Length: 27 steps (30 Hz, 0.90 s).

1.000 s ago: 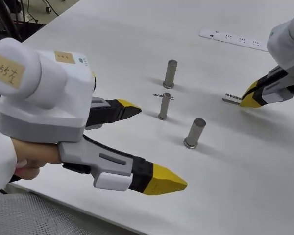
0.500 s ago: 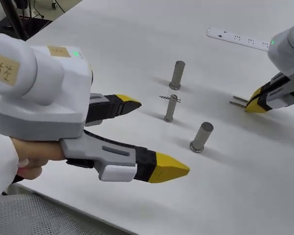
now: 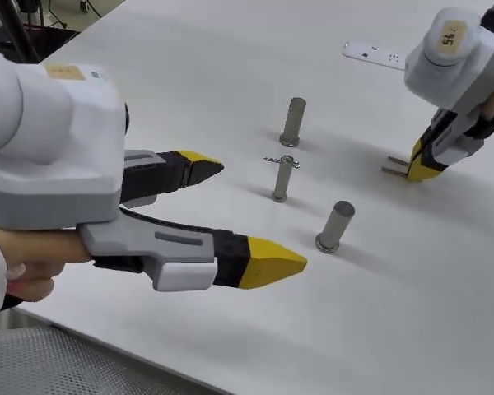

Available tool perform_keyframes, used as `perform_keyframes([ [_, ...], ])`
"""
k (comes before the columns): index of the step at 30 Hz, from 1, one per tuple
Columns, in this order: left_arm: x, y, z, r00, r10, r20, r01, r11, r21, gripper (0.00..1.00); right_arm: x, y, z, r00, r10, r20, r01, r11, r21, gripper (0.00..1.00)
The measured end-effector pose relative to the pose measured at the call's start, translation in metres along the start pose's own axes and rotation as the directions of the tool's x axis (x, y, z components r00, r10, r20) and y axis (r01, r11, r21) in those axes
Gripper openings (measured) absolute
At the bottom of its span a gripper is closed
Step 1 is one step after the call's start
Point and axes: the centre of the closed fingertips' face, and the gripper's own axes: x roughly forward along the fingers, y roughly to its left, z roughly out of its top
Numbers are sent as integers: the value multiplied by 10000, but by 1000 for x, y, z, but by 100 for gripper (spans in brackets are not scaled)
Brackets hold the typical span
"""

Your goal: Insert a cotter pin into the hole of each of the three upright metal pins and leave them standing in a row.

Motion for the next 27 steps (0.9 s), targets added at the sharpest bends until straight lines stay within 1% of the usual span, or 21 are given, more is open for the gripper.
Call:
perform_keyframes([
  [3,0,-2,-1,10000,-28,-32,28,10000,-4,82,3,-4,0,9986,223,-487,-240,9991,-352,0],
  [7,1,-4,0,9999,-85,-55,85,10000,0,82,0,-4,1,9961,373,-794,-403,9985,-361,0],
  [9,1,-4,0,10000,-80,-54,80,10000,14,82,0,-4,0,9955,409,-857,-443,9983,-385,0],
  [10,1,-4,-1,9999,-87,-66,87,10000,-7,82,-1,-4,-2,9957,432,-819,-462,9983,-351,0],
  [12,2,-6,-4,9995,-208,-233,205,9997,-116,82,-1,-4,-2,9970,446,-635,-456,9989,-146,0],
  [13,2,-7,-8,9984,-253,-513,253,9997,2,82,-2,-2,-3,9975,437,-562,-442,9990,-88,0],
  [15,2,-6,-7,9981,-128,-605,148,9993,333,82,-1,-2,-2,9981,373,-499,-376,9993,-47,0],
  [17,2,-7,-6,9984,-198,-536,209,9996,196,82,0,-1,-3,9994,131,-334,-141,9994,-309,0],
  [19,2,-8,-5,9985,-244,-500,252,9996,141,82,0,-1,-3,9998,3,-204,-6,9998,-180,0],
  [23,3,-9,-4,9984,-267,-507,281,9993,260,82,-1,0,-3,9999,-143,-35,144,9999,42,0],
  [25,3,-9,-2,9987,-287,-426,296,9993,206,82,-1,0,-3,9998,-176,2,176,9997,162,0],
  [26,4,-9,1,9994,-205,-294,208,9997,109,83,-1,0,-3,9998,-180,-3,180,9997,170,0],
  [27,5,-9,2,9995,-156,-266,160,9998,127,83,-2,2,-5,9998,-206,-71,208,9995,221,0],
])
